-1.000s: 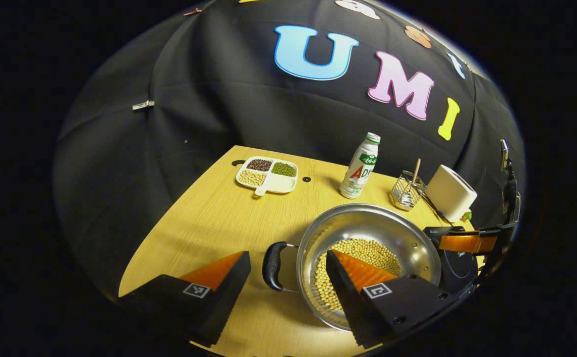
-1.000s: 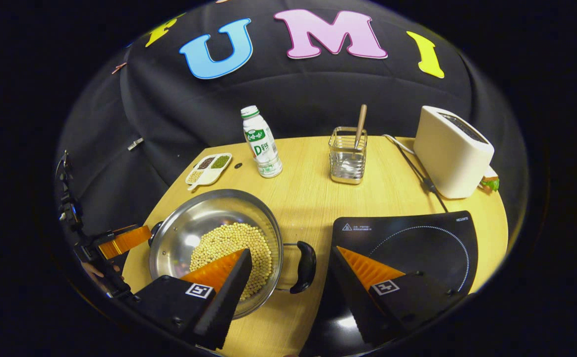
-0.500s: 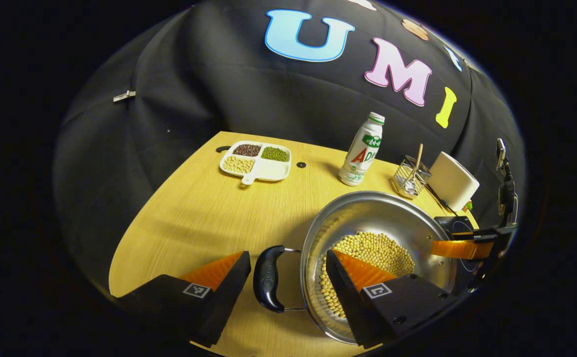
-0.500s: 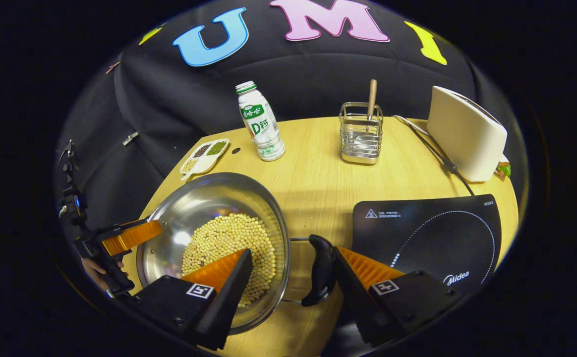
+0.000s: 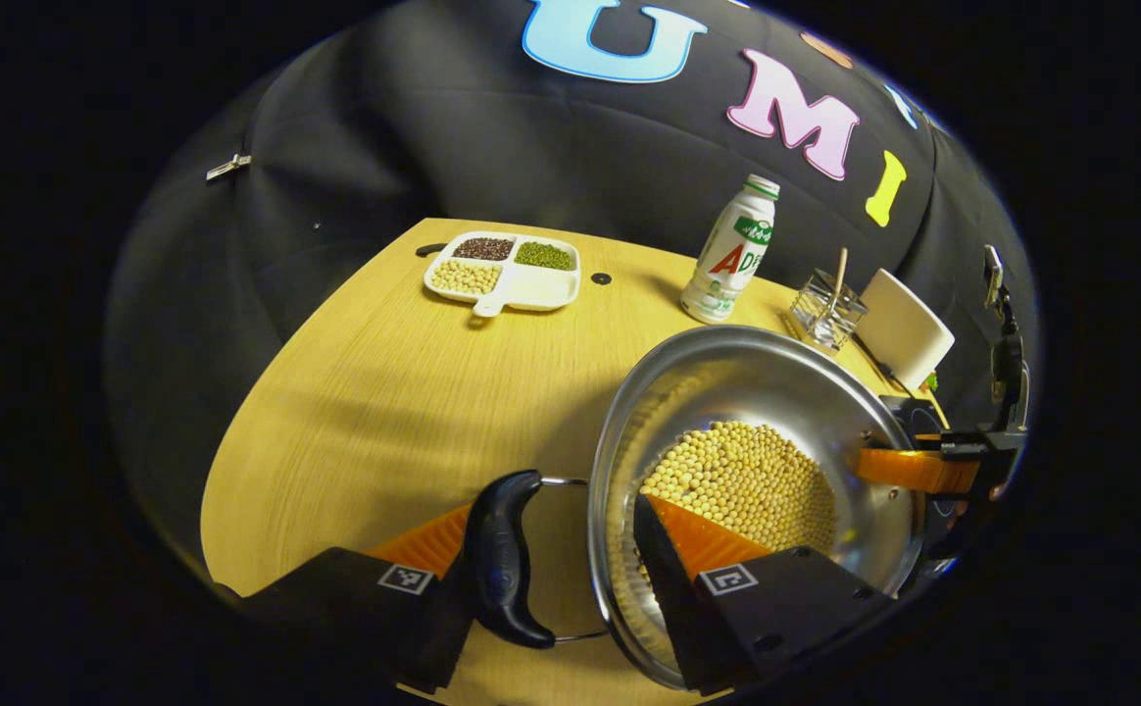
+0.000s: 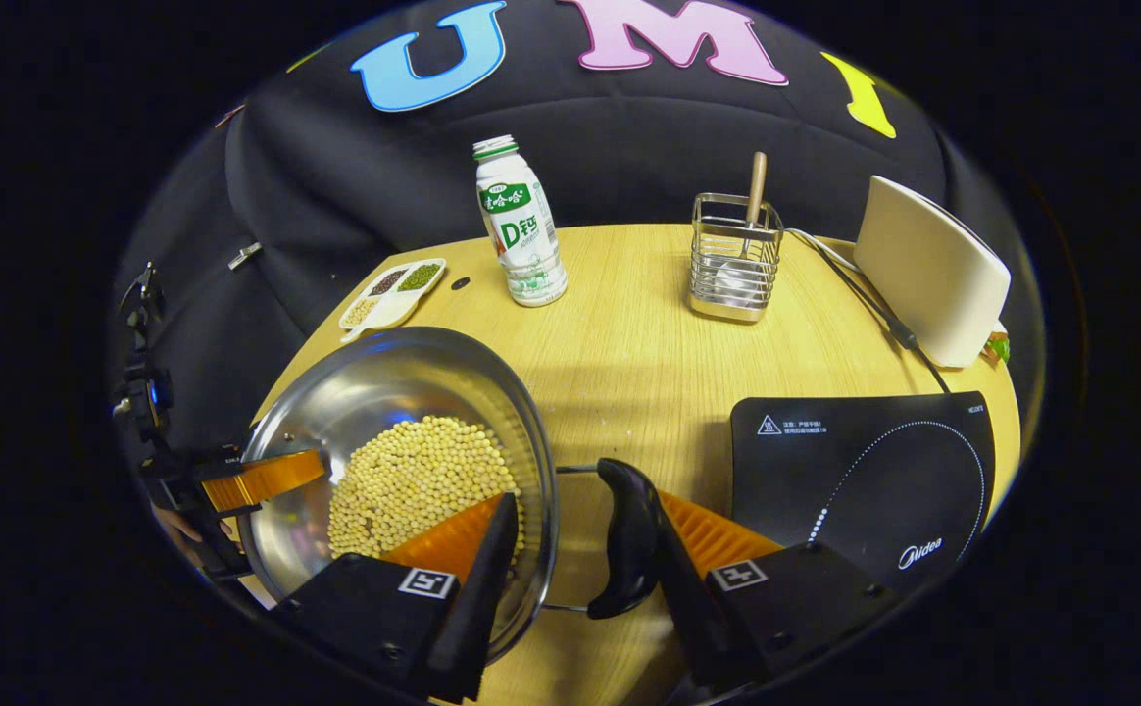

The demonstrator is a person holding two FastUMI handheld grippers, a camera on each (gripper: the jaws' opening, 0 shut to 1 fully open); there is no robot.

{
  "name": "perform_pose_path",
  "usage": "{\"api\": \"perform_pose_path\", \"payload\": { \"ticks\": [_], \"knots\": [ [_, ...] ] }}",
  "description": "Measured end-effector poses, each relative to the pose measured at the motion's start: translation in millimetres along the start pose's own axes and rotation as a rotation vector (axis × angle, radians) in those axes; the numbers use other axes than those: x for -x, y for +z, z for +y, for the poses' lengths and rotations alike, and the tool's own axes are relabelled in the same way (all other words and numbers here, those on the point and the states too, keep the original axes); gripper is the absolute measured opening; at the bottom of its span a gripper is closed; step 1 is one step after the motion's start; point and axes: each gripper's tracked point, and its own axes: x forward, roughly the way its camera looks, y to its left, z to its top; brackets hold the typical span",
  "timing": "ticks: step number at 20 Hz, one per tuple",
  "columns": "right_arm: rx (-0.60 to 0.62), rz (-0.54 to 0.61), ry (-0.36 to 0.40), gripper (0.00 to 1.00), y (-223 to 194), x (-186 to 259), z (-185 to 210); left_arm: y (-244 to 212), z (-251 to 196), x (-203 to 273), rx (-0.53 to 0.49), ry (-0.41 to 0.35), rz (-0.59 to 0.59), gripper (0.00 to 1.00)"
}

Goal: First push the handle of the pot to place it horizontally, then grasp the pot with both hands and set it on the induction cooktop.

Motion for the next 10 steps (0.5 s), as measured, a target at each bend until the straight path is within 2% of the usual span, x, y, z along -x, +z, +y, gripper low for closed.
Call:
{"api": "perform_pose_path", "payload": {
  "ticks": [1,3,4,10],
  "knots": [
    [0.004,0.007,-0.004,0.77,-2,-2,1,-1,3,0,-0.007,0.004,0.008,0.82],
    [0.027,0.009,-0.034,0.77,-3,-3,-3,-3,8,2,-0.012,0.000,0.015,0.75],
    [0.021,0.007,-0.029,0.70,-6,-7,0,-4,10,2,-0.011,-0.009,0.020,0.70],
    [0.032,0.021,-0.029,0.68,-8,-7,5,-9,14,5,-0.007,-0.016,0.042,0.69]
  ]
}}
